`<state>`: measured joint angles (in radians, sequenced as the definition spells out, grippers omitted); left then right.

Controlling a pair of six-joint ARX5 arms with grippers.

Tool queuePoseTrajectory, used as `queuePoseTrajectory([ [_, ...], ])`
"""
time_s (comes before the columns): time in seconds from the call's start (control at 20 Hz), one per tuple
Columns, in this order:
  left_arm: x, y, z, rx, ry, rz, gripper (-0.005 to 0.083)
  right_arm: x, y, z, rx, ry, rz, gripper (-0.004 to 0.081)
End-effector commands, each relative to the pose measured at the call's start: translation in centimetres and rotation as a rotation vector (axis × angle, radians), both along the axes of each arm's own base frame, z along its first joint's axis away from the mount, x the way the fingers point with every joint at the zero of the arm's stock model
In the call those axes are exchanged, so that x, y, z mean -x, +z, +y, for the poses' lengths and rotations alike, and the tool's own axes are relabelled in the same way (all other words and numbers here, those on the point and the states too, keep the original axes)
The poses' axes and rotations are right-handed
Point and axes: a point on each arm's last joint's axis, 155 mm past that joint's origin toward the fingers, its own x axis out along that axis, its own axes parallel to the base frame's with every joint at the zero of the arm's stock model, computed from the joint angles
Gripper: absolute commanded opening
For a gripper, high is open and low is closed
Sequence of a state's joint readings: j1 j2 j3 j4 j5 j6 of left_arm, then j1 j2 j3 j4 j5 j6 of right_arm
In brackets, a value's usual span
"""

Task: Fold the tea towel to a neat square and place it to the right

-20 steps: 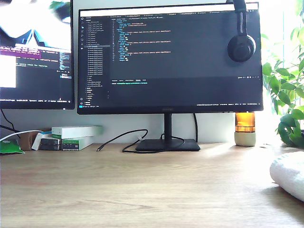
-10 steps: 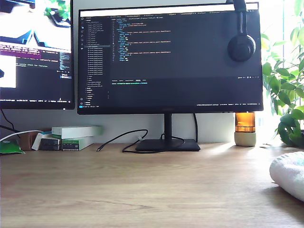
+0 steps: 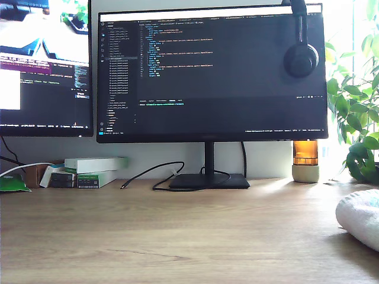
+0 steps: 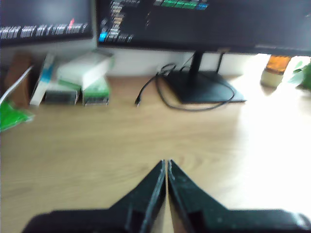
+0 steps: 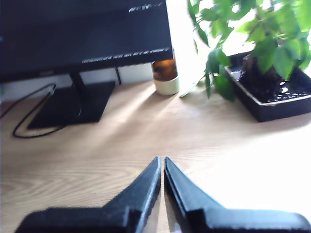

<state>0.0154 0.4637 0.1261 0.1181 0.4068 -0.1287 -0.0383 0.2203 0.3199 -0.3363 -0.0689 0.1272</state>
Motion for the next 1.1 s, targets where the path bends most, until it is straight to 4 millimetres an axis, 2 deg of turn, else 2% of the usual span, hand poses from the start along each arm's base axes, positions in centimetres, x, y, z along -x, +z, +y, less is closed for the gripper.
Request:
queuePoseTrajectory([
  [0.0, 0.2, 0.0, 0.4, -0.007, 0.029, -0.014, -0.0012, 0.2, -0.3, 0.2, -0.004, 0.007, -0.010, -0.0011],
  [0.15, 0.8, 0.1, 1.1, -0.020, 0.073, -0.022, -0.0012, 0.7, -1.2, 0.5, 0.001, 0.014, 0.014, -0.0011],
  [0.35, 1.7, -0.3, 1.4, -0.033, 0.093, -0.009, -0.0012, 1.0, -2.3, 2.1, 0.006, 0.081, 0.047, -0.0011],
  [0.55, 2.4, -0.3, 1.3, -0.030, 0.088, -0.011, -0.0012, 1.0, -2.2, 2.4, 0.048, 0.090, 0.041, -0.0011],
  [0.65, 2.5, 0.2, 1.3, -0.019, 0.090, -0.032, -0.0012, 1.0, -2.2, 2.1, 0.049, 0.075, 0.041, -0.0011],
  [0.7, 2.6, 0.4, 1.3, -0.017, 0.090, -0.041, -0.0012, 0.9, -1.8, 1.9, 0.117, 0.081, 0.023, -0.0011],
  [0.8, 2.8, 0.4, 1.1, -0.002, 0.082, -0.039, -0.0012, 1.0, -2.3, 1.2, 0.363, 0.107, 0.035, -0.0011],
  [1.05, 2.9, 0.4, 0.9, 0.000, 0.070, -0.039, -0.0011, 0.9, -3.7, -0.6, 0.299, 0.006, 0.056, -0.0011],
])
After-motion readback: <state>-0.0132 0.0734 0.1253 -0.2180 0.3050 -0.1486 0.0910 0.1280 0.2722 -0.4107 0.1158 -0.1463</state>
